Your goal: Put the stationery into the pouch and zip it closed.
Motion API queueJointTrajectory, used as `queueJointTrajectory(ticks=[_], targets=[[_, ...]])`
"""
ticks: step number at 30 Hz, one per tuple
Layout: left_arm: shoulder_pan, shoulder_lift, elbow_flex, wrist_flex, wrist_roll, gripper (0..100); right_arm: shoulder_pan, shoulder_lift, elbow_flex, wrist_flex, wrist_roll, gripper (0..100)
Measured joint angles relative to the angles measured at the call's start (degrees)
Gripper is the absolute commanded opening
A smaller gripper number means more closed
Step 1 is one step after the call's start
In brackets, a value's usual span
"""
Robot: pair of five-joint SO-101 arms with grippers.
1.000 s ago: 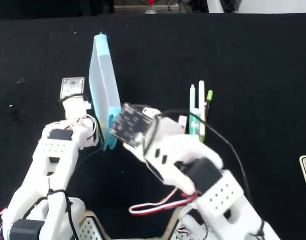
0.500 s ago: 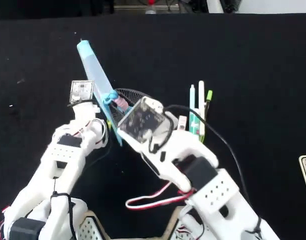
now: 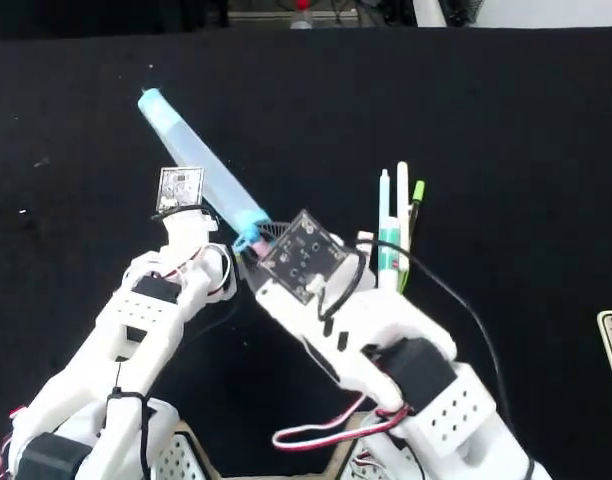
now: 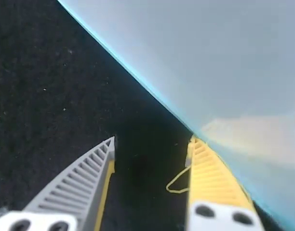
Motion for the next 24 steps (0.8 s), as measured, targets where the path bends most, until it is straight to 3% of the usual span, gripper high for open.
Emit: queueJointTrajectory(ticks=[5, 10, 14, 18, 24], targets=[[-3.6, 0.0, 0.0, 1.7, -0.4, 24, 0.0, -2.5, 9.3, -6.8, 0.0, 1.1], [-13.7, 0.0, -2.6, 7.6, -9.3, 24, 0.1, -2.5, 12.9, -11.6, 0.0, 1.1], [-19.3, 0.0, -7.2, 13.7, -11.6, 18, 0.0, -2.5, 13.0, -12.2, 0.0, 1.1], [-20.1, 0.0, -12.3, 20.7, -11.8, 14, -1.3, -3.3, 14.1, -12.3, 0.0, 1.1], [-20.4, 0.0, -14.2, 23.6, -12.0, 19, -6.9, -3.4, 15.5, -12.3, 0.0, 1.1]])
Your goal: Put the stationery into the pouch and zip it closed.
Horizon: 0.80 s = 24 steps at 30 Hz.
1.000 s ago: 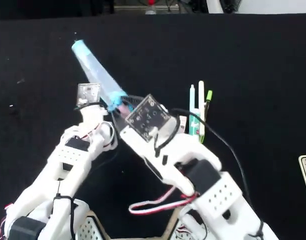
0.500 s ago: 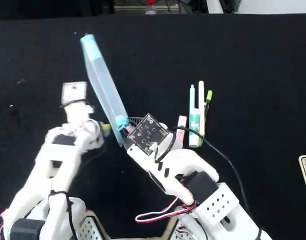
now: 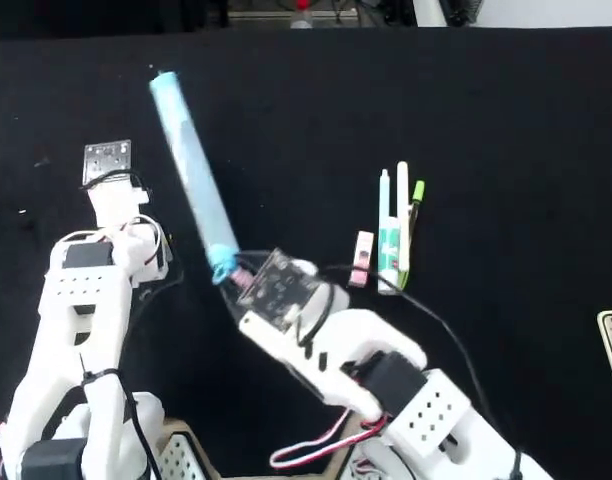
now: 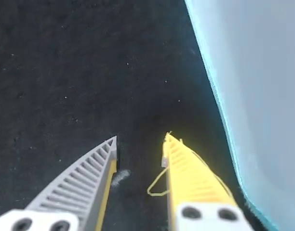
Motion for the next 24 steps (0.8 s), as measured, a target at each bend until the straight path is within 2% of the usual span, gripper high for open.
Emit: queueJointTrajectory(ticks=[4, 8, 13, 17, 21, 24], targets=[[-3.0, 0.0, -2.9, 2.7, -0.3, 22, -2.2, 0.0, 1.0, -0.3, 0.0, 1.1], [-6.6, 0.0, -9.9, 12.0, -0.4, 23, -2.8, 0.0, 1.0, -0.3, 0.0, 1.1], [-6.6, 0.0, -15.6, 23.9, -8.1, 23, -0.4, 0.0, 2.4, -0.3, 3.0, 1.1], [-2.6, 0.0, -16.0, 28.2, -14.6, 23, 2.0, 0.0, 4.6, -1.4, 4.5, 1.1], [3.7, 0.0, -16.0, 31.4, -15.5, 23, 2.4, 0.0, 5.8, -5.9, 4.7, 1.1], [5.9, -0.4, -16.0, 33.1, -15.6, 23, 3.9, 0.0, 5.8, -8.0, 4.7, 1.1]])
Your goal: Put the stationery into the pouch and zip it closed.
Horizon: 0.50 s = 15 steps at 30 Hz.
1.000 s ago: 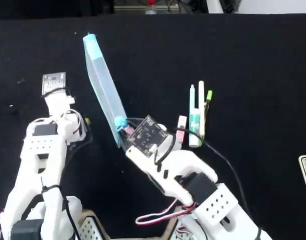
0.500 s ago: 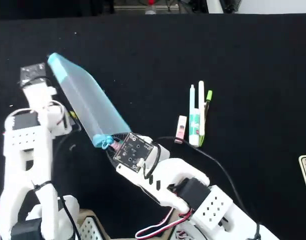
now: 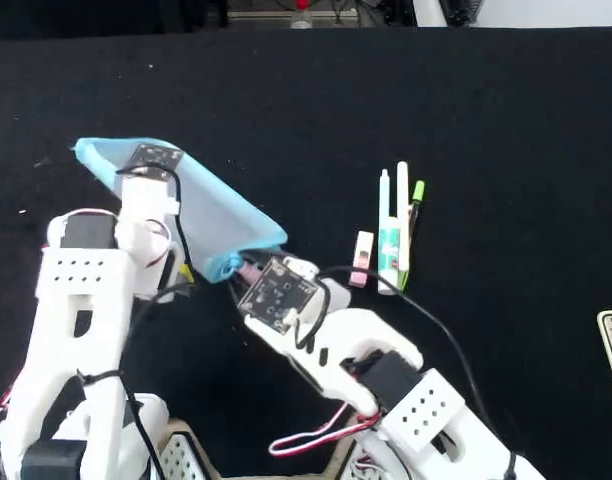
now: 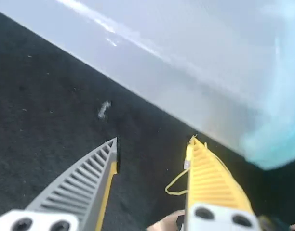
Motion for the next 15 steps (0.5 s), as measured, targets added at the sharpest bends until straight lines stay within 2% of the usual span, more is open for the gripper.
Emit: queueJointTrajectory(ticks=[5, 15], targets=[[0.7, -6.6, 0.0, 0.8, 2.3, 24, 3.3, 1.8, -0.2, -0.6, 0.1, 1.1], [1.0, -25.7, 2.4, -0.1, 6.3, 24, 3.7, 11.3, -3.3, -1.5, 0.1, 1.1]])
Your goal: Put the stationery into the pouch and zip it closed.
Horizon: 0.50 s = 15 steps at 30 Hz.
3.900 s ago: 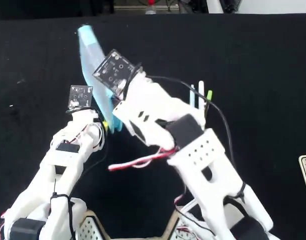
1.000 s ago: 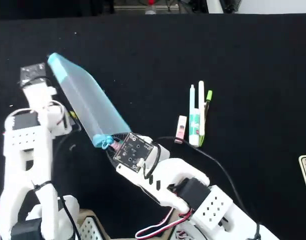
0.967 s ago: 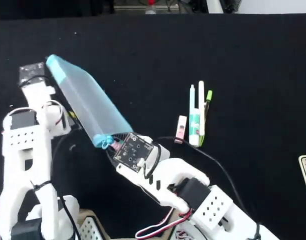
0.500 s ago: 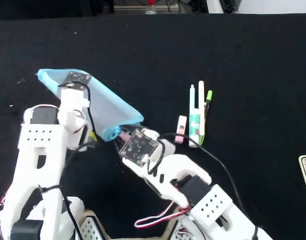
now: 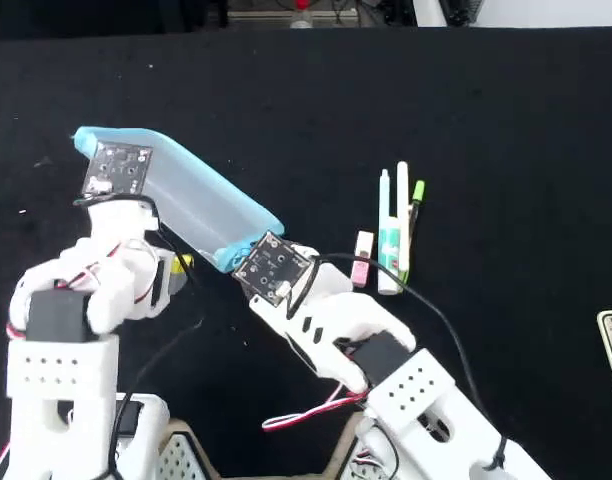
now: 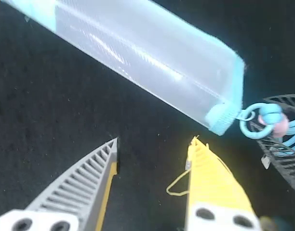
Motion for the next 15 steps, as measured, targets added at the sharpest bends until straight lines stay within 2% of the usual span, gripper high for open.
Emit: queueJointTrajectory(ticks=[3, 8, 15], targets=[[1.0, -1.2, 0.2, 0.0, 0.1, 24, 0.0, 0.1, 0.0, -1.2, 0.0, 1.1], [9.1, -2.0, 5.9, -0.9, -3.8, 24, 0.0, 0.1, 0.0, -1.3, 0.0, 1.1], [9.9, -2.0, 13.3, -11.2, -4.5, 23, 0.2, 0.1, 0.0, -1.3, 0.0, 1.1]])
